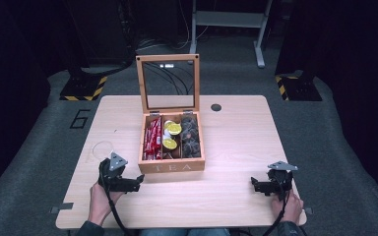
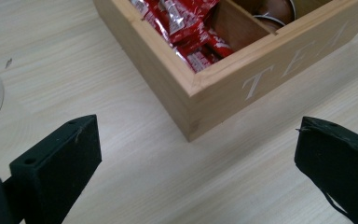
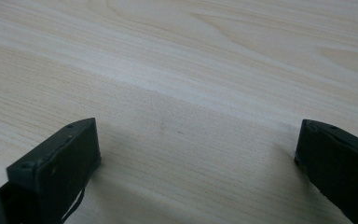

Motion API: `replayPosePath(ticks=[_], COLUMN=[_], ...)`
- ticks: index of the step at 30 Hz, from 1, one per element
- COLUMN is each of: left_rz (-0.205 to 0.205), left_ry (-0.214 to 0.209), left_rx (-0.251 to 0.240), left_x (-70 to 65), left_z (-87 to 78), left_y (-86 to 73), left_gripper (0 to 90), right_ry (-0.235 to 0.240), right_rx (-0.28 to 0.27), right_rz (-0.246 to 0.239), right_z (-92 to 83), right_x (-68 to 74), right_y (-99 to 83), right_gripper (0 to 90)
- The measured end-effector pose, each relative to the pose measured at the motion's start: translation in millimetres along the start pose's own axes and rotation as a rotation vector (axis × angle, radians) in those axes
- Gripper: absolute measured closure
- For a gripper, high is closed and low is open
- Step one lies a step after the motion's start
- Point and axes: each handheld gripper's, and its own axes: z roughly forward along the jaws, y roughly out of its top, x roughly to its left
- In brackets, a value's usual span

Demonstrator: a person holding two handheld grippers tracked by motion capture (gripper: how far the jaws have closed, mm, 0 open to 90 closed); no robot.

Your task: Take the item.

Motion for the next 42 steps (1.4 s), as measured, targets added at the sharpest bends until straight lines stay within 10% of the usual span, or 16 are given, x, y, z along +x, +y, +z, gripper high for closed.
replayPosePath(ticks=[42], left_rz=[0.171], left_ry=[-0.102], left_rx=[-0.008], left_x=[-39.9], left_z=[46.7], left_y=[94.8], left_gripper=[0.8], right_ry=[0.001], right_rx=[0.003], right_rz=[-0.008], right_z=[-0.1], right_x=[-0.7], right_y=[-0.1], right_gripper=[0.0])
